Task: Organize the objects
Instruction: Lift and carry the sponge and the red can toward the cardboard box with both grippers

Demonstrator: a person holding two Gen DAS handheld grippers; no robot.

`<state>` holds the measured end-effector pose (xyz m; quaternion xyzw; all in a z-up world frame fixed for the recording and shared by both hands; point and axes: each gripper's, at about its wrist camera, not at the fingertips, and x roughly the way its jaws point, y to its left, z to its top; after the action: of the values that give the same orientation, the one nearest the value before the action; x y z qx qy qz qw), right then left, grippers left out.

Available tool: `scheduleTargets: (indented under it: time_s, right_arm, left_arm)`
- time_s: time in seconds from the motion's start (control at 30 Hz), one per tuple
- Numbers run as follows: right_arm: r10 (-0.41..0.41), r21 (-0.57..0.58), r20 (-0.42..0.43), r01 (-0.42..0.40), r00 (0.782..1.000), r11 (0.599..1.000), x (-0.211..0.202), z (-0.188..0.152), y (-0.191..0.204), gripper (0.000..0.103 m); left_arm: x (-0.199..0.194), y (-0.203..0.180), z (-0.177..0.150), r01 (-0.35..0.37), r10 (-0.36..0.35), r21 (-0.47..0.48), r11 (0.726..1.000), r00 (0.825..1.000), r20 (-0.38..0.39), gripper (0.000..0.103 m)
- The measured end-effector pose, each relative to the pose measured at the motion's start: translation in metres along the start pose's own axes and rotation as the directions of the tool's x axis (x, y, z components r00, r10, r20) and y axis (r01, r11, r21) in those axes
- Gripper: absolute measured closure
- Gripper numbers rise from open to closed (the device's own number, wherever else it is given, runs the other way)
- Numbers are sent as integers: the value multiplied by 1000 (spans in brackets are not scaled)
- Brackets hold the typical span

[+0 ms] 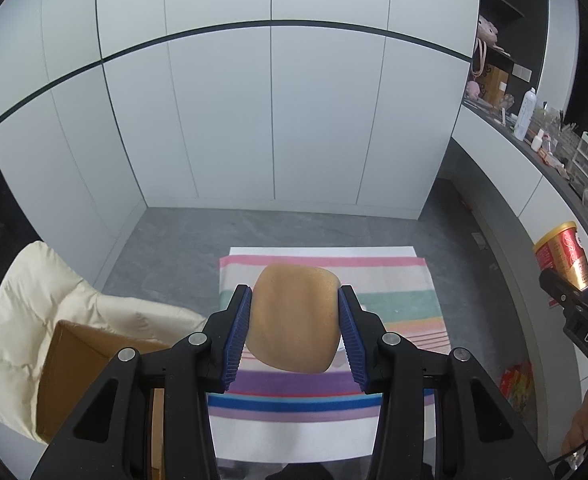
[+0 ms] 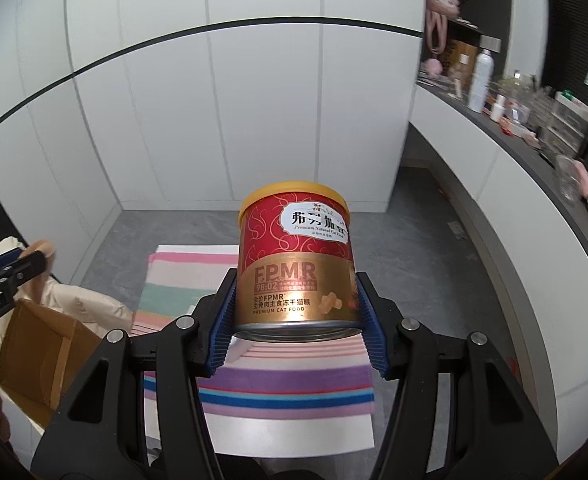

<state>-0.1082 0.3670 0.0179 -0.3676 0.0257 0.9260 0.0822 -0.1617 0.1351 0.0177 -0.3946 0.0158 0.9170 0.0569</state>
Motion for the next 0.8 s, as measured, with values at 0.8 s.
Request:
scheduleTargets:
  time_s: [0.8]
  right_arm:
    - [96, 22, -29, -95, 995, 995, -83, -134, 8, 46]
  left_arm:
    - [-115, 0, -131, 20, -27, 104, 994, 997, 66, 59]
